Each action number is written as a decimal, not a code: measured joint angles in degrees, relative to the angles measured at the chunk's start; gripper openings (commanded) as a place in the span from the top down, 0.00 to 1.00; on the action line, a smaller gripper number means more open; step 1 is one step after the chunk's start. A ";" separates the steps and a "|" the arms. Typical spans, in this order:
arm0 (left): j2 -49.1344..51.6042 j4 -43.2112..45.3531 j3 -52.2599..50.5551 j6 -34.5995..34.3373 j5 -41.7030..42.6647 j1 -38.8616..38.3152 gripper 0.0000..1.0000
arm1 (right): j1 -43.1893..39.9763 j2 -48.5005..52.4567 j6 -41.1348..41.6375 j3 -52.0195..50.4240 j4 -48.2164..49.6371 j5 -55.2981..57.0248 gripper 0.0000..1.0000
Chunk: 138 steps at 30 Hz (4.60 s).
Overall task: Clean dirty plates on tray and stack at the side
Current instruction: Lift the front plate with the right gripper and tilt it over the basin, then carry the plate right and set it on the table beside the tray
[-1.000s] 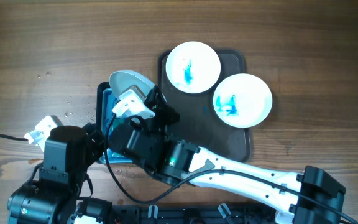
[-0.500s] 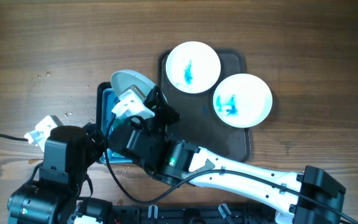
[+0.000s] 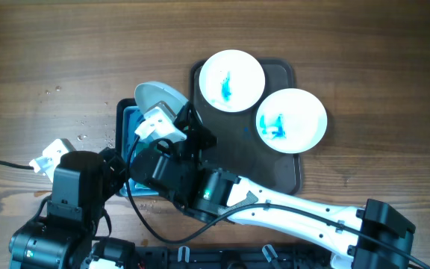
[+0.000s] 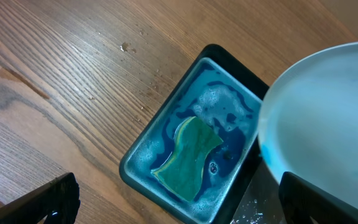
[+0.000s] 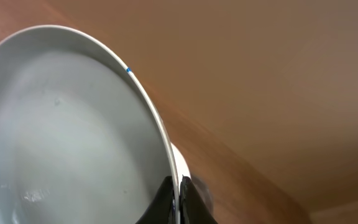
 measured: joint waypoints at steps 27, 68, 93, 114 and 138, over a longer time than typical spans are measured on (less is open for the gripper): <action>0.00 -0.02 0.00 0.00 0.00 0.00 0.00 | 0.79 0.04 4.83 0.00 -1.16 0.55 0.96; 0.00 0.00 0.00 0.00 -0.22 0.00 0.00 | -104.13 1.64 36.96 0.85 -42.53 -65.61 0.96; 0.00 -0.02 0.00 0.00 -0.22 0.00 0.00 | -82.77 -2.75 31.58 -7.76 -40.39 -62.25 0.23; 0.00 -0.02 0.00 0.00 -0.22 0.00 0.00 | -74.97 -2.47 21.88 -20.26 -22.60 -72.11 0.96; 0.00 0.00 0.00 0.00 -0.22 0.00 0.00 | -55.98 -18.67 24.72 -26.34 -28.39 -79.34 0.96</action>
